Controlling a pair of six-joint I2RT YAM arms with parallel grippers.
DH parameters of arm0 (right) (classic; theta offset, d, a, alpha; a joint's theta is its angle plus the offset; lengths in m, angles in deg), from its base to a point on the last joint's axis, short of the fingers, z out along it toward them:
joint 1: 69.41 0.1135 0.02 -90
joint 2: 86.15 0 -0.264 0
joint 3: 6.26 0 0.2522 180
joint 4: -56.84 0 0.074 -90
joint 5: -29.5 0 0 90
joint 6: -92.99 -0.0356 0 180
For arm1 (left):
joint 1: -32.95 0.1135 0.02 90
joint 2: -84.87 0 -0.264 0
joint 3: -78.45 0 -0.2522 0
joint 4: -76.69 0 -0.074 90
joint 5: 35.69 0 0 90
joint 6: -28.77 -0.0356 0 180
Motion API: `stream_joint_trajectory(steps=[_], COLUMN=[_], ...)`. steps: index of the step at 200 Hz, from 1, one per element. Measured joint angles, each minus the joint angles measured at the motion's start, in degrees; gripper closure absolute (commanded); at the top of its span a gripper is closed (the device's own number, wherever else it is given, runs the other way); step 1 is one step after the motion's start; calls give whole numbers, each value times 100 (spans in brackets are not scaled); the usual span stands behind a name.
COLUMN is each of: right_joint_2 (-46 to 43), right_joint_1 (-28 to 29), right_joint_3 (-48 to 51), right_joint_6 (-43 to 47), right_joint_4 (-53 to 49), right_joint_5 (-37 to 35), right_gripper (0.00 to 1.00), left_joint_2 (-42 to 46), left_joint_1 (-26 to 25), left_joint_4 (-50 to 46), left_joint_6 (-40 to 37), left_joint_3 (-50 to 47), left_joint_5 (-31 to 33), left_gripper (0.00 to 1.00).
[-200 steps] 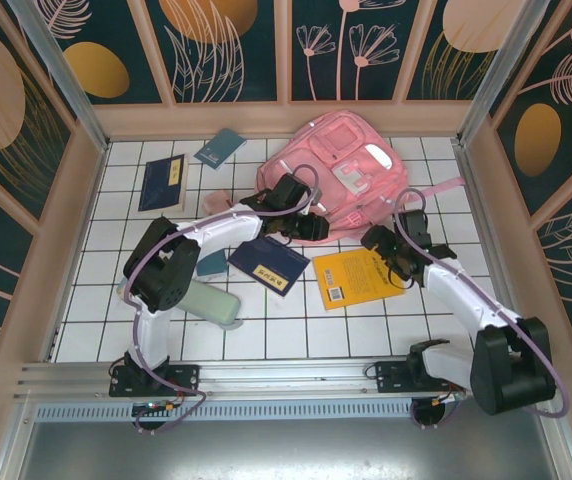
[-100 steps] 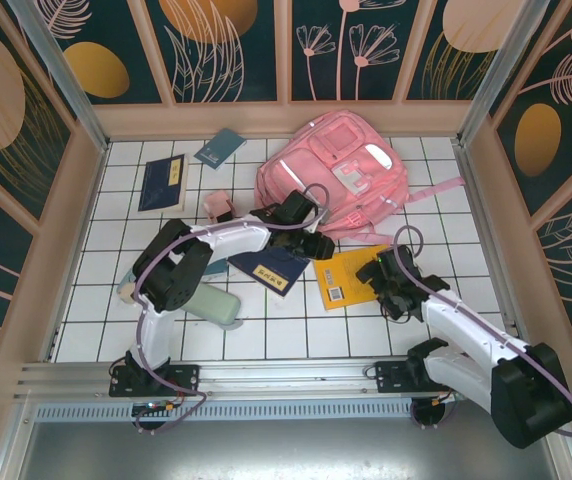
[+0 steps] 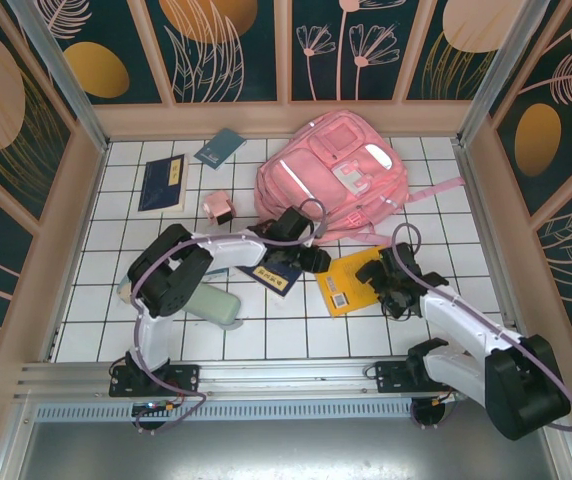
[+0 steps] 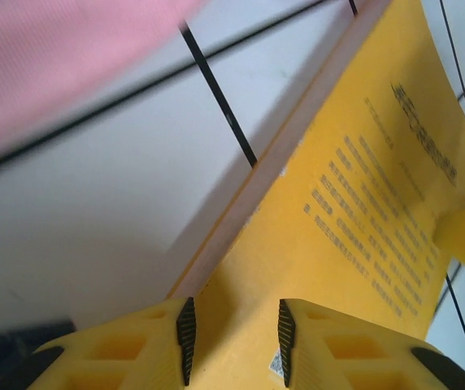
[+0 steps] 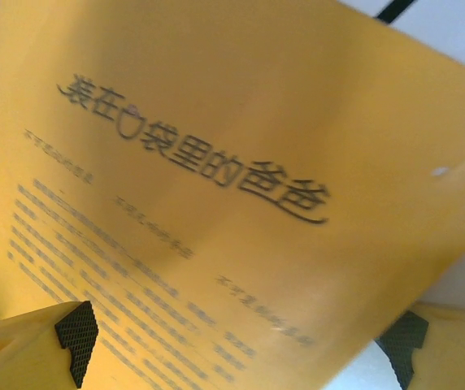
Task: Pack the student bag
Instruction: Rotate the book at the middle-right of the table.
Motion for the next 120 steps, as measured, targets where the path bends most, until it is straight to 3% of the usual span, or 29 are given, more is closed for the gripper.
stream_joint_trajectory(steps=[57,120], right_joint_2=[153,-210], right_joint_1=[-258,-269], right_joint_3=[-61,-66], right_joint_6=[625,1086], right_joint_4=[549,765], right_joint_5=[162,138], right_gripper=[6,9], left_joint_2=[800,1088], left_joint_1=[-675,-710], left_joint_4=[105,-590], left_joint_6=[579,557], left_joint_3=[-981,-361], left_joint_5=[160,905], left_gripper=[63,60])
